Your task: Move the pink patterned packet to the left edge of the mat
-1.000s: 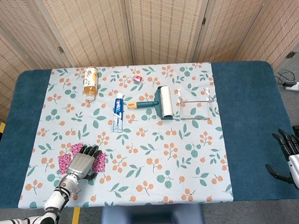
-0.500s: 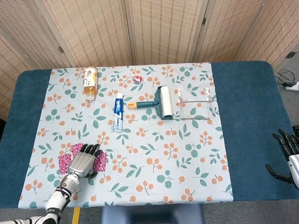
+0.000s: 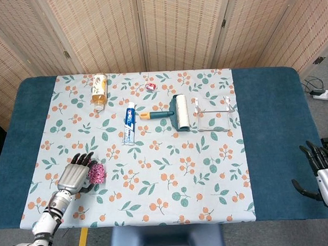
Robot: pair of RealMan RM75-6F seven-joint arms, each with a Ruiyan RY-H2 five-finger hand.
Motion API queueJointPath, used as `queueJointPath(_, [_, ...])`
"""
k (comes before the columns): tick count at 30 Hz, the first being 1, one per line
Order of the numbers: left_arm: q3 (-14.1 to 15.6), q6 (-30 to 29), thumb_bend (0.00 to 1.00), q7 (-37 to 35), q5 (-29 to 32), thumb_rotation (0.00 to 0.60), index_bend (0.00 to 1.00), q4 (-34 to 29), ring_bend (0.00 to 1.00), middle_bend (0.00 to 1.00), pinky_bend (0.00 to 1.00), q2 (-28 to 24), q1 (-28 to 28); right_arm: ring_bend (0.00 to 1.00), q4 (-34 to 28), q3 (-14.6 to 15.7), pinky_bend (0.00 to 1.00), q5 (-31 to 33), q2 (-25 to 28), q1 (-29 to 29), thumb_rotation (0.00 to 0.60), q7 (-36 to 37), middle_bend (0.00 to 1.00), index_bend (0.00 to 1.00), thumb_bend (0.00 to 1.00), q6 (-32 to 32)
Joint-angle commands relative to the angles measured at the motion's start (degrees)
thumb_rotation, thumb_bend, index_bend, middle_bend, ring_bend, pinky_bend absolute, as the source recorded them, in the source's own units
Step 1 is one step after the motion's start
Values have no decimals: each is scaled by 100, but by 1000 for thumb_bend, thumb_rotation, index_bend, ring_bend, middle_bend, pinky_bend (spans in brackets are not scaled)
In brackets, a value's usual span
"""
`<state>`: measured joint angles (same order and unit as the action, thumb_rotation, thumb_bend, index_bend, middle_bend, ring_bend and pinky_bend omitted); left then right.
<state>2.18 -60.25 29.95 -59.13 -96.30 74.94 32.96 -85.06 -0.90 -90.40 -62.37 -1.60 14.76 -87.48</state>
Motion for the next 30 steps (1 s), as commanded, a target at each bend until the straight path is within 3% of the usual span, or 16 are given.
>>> queueJointPath(1, [81,-109,367,-144,-24,517,201,23,0,0,0,-184,-170,0,0,0,0,-7,1,-7,536,1,4,0,337,5])
queueJointPath(14, [185,105,367,-664,163,520,184,628,0,0,0,-279,-565,0,-89,7,0,-64,3,-33,535,-98,4,0,336,0])
queueJointPath(30, [73,387,367,-597,264,519,175,827,0,0,0,-132,-565,0,-130,20,0,-55,18,-8,536,-129,4,0,337,-25])
